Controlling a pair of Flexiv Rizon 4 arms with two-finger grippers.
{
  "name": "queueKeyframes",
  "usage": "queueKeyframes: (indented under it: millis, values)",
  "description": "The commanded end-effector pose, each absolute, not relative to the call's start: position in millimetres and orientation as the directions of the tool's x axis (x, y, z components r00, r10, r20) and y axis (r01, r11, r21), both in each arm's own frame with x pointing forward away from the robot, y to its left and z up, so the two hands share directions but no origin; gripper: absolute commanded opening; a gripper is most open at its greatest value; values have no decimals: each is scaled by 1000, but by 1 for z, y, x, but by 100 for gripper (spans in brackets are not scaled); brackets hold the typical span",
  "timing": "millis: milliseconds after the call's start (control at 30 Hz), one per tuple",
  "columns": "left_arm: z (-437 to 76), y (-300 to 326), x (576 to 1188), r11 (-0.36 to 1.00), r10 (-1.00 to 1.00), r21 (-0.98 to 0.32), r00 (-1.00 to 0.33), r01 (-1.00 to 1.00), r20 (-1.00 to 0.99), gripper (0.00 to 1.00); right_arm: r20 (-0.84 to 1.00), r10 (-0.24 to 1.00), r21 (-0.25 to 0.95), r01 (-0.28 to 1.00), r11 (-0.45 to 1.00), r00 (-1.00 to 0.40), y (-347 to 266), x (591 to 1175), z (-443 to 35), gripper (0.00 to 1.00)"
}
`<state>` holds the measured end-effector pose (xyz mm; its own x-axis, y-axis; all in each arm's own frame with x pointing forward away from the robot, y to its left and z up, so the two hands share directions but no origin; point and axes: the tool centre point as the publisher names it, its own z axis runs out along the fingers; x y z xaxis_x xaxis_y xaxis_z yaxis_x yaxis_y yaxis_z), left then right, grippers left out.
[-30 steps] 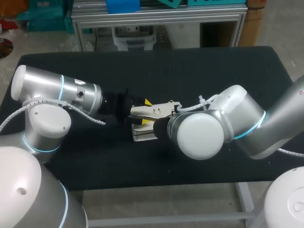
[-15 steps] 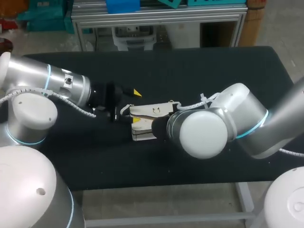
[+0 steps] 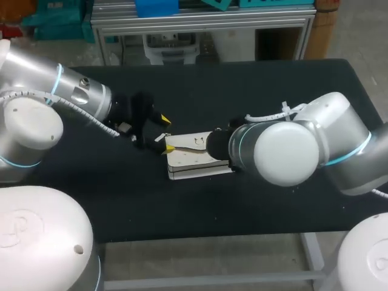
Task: Pick up the bag, open it, inspect its contents, close it, and place it on the opposite side
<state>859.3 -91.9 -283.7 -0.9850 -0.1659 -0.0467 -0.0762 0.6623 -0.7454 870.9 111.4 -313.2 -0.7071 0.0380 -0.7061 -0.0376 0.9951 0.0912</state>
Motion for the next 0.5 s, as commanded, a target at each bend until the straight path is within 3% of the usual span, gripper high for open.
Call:
queueKeyframes:
  millis: [33,300,500]
  values:
    - [-276,-91,863,744,-171,-657,-985,-125,-7,100,-648,2,178,-149,973,-761,99,874,-297,100]
    - [-272,-85,856,809,-164,-574,-986,-126,-14,100,-544,-101,102,-185,977,-833,106,889,-281,100]
    - [-267,-77,856,815,-189,-561,-982,-147,-17,100,-440,-113,89,-169,982,-891,102,900,-275,100]
